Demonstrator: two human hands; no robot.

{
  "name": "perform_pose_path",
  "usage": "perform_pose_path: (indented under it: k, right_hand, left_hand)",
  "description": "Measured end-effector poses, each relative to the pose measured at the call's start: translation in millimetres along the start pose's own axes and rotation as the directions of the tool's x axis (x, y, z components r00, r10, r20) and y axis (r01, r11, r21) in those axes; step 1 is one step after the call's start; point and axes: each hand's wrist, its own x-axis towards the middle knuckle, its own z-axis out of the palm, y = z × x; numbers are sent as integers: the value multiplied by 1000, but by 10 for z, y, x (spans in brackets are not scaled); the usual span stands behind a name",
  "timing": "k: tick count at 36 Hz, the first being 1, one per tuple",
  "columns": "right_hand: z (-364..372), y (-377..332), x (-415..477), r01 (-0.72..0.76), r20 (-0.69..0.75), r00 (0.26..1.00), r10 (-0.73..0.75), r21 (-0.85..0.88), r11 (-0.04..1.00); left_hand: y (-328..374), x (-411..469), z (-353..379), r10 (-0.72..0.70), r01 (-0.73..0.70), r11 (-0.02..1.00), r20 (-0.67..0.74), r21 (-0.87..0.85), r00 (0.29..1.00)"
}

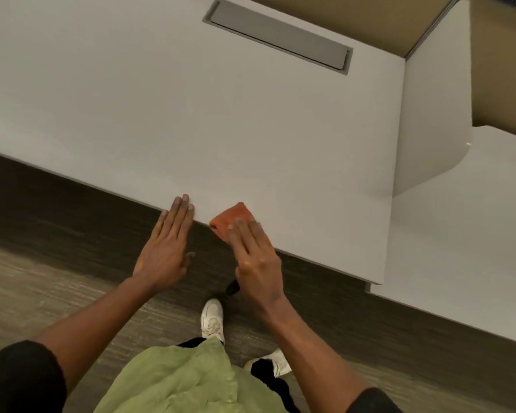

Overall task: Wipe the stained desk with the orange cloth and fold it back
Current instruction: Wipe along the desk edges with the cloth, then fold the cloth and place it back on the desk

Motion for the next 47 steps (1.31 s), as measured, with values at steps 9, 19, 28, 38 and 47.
perform_pose_path:
  k: [9,19,28,38,47]
  right_hand:
    - [-476,973,729,-352,-378,857,349,65,934]
    - [101,930,1006,-331,-21,943,333,65,941]
    - [295,-58,559,5,79,997,-23,216,976]
    - [-125,9,244,-90,26,996,88,481,872]
    - [-664,293,461,-43,-230,947,224,603,797]
  left_hand:
    - [-87,-31,-85,46,-43,997,30,-70,999]
    - [-153,-8,-142,42,-28,992,109,-126,993]
    - [-87,-12,-327,22,11,966,124,-259,992]
    - [233,169,-738,-325,313,729,95,-609,941]
    - [983,520,-1339,-312,437,3,415,-899,855]
